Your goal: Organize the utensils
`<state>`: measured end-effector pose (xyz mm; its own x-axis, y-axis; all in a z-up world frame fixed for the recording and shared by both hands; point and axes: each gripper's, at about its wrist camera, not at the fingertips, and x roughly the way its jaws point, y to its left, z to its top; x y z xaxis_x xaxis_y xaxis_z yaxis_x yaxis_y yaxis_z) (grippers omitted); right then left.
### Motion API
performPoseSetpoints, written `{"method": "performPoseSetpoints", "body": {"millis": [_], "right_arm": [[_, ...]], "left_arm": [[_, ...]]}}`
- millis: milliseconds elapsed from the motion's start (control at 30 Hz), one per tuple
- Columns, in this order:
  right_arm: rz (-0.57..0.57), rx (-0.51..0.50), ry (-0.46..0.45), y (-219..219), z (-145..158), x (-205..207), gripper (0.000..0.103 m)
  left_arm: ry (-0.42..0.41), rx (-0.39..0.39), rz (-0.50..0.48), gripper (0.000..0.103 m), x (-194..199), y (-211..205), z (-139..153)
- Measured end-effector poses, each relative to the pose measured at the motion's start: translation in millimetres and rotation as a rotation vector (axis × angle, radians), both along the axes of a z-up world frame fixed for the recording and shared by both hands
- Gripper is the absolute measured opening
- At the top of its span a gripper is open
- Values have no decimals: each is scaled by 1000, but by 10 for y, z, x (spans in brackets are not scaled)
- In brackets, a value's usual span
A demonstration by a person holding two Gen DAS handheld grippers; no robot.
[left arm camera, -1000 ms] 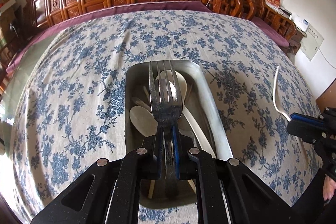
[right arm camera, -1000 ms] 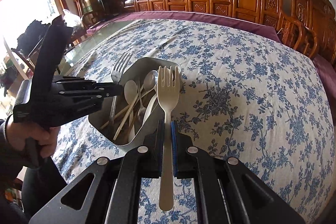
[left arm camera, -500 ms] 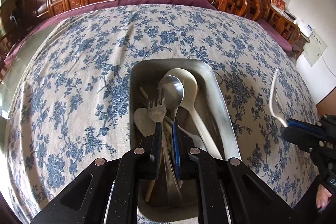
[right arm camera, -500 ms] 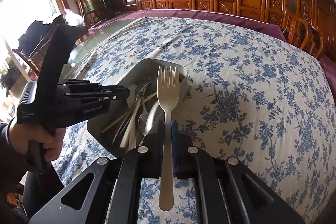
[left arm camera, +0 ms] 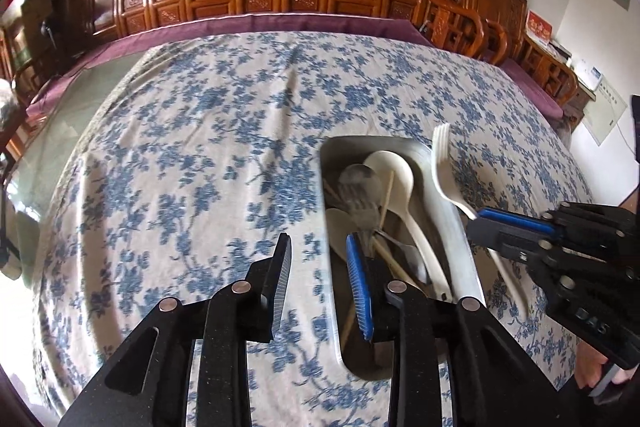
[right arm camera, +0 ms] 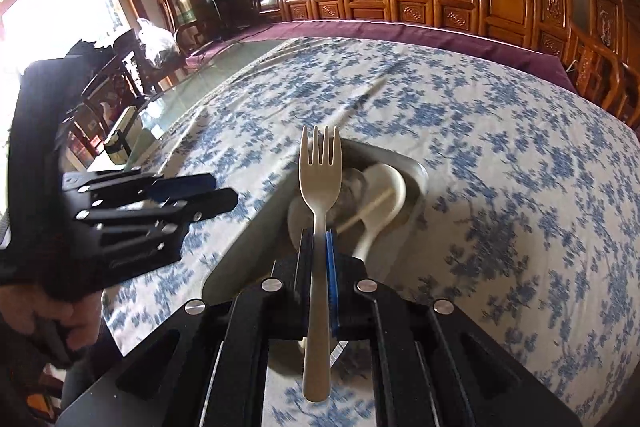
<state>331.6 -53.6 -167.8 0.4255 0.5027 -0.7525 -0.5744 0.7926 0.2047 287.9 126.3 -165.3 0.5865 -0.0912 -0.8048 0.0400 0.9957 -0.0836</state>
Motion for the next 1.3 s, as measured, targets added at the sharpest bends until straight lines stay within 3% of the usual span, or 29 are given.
{"method": "performPoseSetpoints", "body": {"millis": [100,500,733,800,1233,1300], "right_arm": [[-8,8,11,137,-22,79,8],[-97,30,134,392,-430,416,8],[-115,5,149,379,-583,450,9],[-114,3,146,362,-582,444,9],[-101,-3,65,-2,-260,81,9],[-107,0,46,-103,-164,-14,9]], "left_arm": [[-10,0,15,37,-39,103,30],[-16,-7,59,40,-99,347,50],[-19,-8,56,41,-141,345,74],[-23,-6,56,47,-147,333,89],[-47,8,51,55,-354,143,271],[-53,12,50,63,-421,87,315]]}}
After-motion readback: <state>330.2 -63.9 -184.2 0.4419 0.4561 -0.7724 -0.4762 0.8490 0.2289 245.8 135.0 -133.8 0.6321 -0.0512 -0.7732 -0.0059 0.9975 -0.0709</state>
